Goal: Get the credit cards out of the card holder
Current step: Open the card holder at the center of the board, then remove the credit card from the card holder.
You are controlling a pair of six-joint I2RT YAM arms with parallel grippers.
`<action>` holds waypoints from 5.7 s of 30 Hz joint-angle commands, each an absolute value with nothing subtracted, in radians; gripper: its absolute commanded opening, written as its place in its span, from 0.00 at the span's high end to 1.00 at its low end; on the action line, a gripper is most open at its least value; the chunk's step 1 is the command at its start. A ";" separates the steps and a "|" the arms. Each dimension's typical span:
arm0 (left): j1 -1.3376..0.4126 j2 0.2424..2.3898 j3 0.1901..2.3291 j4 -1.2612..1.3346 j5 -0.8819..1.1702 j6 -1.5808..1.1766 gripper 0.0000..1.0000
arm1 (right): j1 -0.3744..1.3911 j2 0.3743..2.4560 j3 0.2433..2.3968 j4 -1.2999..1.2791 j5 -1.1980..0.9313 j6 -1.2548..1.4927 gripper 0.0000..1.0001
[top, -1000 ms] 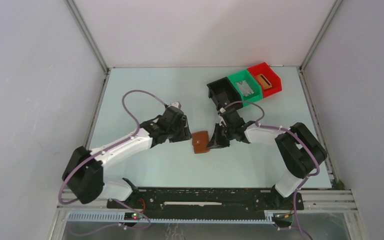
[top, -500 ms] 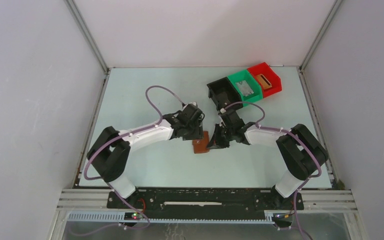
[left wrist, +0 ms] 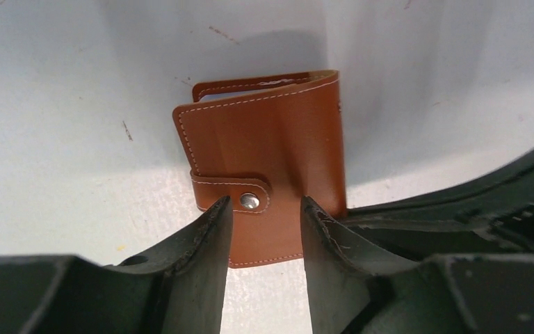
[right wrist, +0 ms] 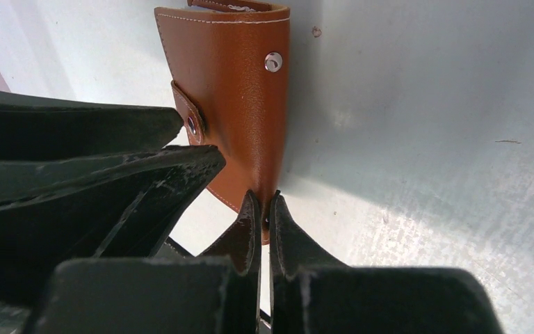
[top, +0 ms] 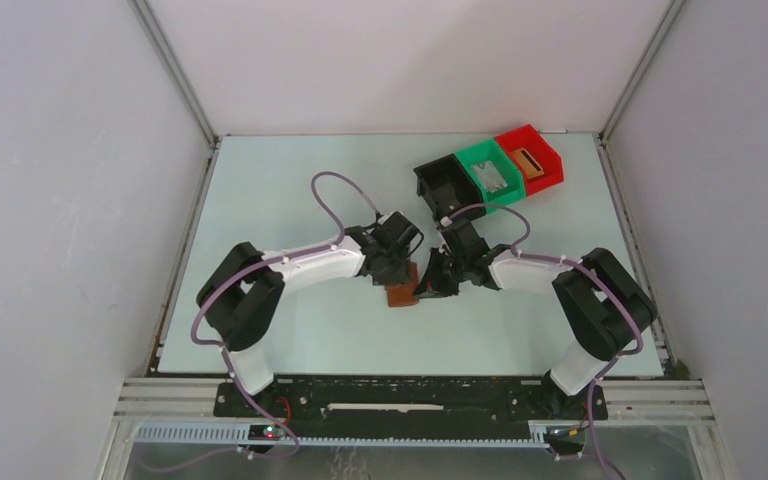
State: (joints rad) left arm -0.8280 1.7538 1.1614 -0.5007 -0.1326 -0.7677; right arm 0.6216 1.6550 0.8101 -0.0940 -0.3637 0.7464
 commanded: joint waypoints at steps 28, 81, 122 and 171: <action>-0.798 1.548 1.067 -0.479 -0.187 -0.618 1.00 | 0.601 1.605 0.770 -0.129 -0.284 0.729 1.00; -0.502 1.449 0.741 -0.418 0.018 -0.637 1.00 | 0.661 1.653 0.867 -0.024 -0.360 0.803 0.58; -0.410 1.208 0.959 -0.618 0.121 -0.576 0.52 | 0.787 1.775 1.006 0.057 -0.430 0.859 0.64; -0.658 1.464 0.995 -0.304 0.463 -0.738 0.79 | 0.590 1.589 0.807 -0.056 -0.430 0.856 0.91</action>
